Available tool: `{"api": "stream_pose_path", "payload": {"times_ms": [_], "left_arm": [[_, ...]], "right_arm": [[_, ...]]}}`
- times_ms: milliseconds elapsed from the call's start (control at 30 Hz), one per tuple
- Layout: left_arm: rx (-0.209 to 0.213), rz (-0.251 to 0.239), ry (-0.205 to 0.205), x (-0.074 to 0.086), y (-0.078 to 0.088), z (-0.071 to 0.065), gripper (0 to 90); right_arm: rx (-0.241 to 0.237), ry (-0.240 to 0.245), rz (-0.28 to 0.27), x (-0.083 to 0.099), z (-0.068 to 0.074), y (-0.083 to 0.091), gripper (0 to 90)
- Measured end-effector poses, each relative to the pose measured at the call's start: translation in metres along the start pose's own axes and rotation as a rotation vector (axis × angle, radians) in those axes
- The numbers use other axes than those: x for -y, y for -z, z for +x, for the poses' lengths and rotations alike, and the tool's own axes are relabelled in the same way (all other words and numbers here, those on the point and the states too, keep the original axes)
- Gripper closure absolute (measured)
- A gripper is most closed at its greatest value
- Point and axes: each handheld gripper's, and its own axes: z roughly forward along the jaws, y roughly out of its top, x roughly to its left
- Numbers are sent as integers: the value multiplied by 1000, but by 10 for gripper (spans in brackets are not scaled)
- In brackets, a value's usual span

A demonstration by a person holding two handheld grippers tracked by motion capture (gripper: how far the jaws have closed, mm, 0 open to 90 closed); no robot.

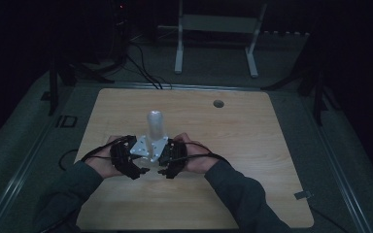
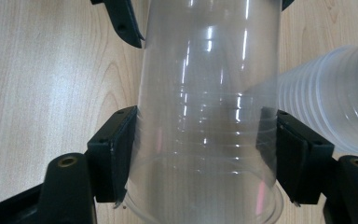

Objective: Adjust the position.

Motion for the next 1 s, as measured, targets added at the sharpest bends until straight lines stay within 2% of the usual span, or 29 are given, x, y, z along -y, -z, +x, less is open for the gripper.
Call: {"api": "stream_pose_path", "payload": {"times_ms": [333,467,533,567,667,733,767,867,900,1000], "left_arm": [[14,22,-16,0,-3,-2,359],[16,38,-36,0,-2,-2,378],[19,33,-31,0,-3,-3,386],[21,32,-31,0,-3,-3,388],[22,30,-27,0,-4,-3,392],[20,19,-19,1,-5,-4,393],[15,-4,13,3,-6,-4,395],[6,-4,15,5,-5,-3,397],[8,-18,24,6,-5,-2,397],[7,-27,33,8,-6,-2,398]], "right_arm": [[-13,19,7,0,1,0,299],[-15,25,13,1,2,-1,282],[-13,29,18,1,3,-2,257],[-21,30,32,1,5,-2,213],[-13,27,36,0,6,-2,185],[-6,28,22,0,4,-2,167],[4,2,10,0,4,0,156],[21,-6,0,0,1,3,147],[31,-25,-13,1,0,6,137],[36,-30,-31,1,-2,9,133]]}}
